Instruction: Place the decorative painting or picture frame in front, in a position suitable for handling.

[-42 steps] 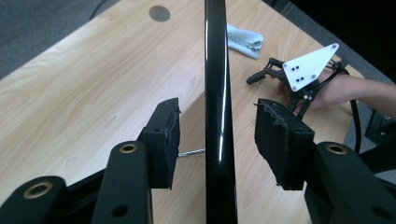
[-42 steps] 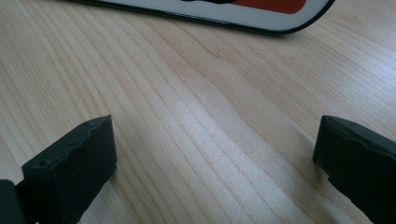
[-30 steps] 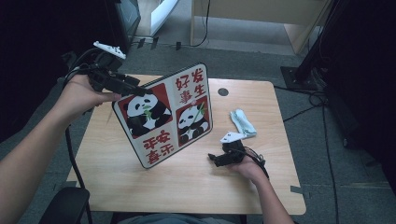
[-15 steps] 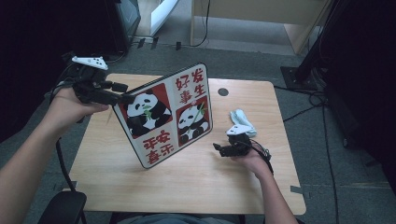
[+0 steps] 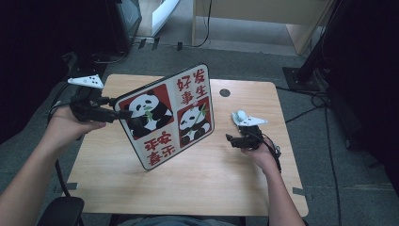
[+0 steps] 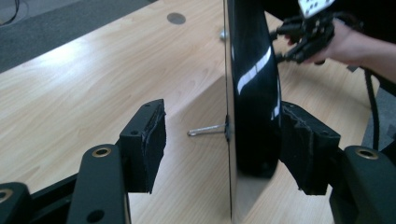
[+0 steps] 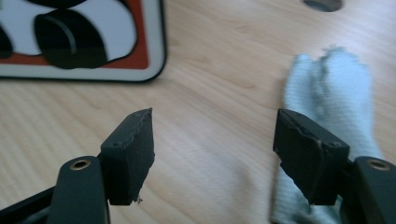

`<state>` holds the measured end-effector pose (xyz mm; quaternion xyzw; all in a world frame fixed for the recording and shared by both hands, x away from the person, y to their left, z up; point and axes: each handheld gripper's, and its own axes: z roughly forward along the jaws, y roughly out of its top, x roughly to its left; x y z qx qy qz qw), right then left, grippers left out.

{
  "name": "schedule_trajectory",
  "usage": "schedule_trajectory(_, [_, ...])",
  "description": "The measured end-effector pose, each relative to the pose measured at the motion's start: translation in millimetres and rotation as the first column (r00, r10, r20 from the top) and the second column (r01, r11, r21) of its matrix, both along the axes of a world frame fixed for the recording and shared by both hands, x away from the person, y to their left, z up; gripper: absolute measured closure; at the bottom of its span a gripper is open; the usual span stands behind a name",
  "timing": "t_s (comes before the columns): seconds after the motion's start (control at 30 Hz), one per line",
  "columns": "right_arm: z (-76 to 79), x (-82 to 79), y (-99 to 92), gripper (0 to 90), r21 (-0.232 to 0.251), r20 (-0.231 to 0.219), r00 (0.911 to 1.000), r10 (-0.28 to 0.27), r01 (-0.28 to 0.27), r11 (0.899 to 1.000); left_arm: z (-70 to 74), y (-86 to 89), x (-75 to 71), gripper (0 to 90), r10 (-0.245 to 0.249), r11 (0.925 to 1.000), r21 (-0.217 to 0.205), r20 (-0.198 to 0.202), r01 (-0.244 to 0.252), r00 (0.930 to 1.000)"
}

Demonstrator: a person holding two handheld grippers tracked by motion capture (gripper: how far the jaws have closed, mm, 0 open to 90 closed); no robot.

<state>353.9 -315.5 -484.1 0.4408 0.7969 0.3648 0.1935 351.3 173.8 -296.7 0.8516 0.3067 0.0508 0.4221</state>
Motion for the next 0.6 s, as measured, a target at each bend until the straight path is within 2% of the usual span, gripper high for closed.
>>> schedule_trajectory(0.07, [2.7, 2.1, -3.4, 29.5, 0.02, 0.002, 0.9998, -0.022, 0.022, 1.0, -3.5, -0.1, -3.4, 36.8, 0.005, 0.9999, 0.009, 0.007, -0.005, 1.0])
schedule_trajectory(0.17, [3.9, 5.0, -7.5, 29.3, 0.021, 0.005, 0.9992, -0.04, 0.04, 0.999, -9.4, -1.2, -10.0, 36.6, 0.016, 0.9998, 0.013, 0.022, -0.016, 0.9996])
schedule_trajectory(0.4, [10.7, 12.5, -19.6, 28.0, 0.057, 0.004, 0.9968, -0.08, 0.08, 0.995, -25.4, -1.6, -20.6, 36.6, 0.023, 0.9992, -0.033, 0.011, -0.023, 0.9997])
schedule_trajectory(0.47, [12.5, 15.0, -23.0, 27.7, 0.065, 0.002, 0.9958, -0.092, 0.092, 0.994, -31.0, -2.5, -24.1, 36.6, 0.026, 0.9991, -0.033, 0.013, -0.026, 0.9996])
schedule_trajectory(0.6, [13.7, 20.2, -30.0, 26.3, 0.093, -0.011, 0.9941, -0.108, 0.109, 0.99, -41.4, -4.9, -31.7, 36.8, 0.029, 0.9994, -0.019, 0.043, -0.029, 0.9987])
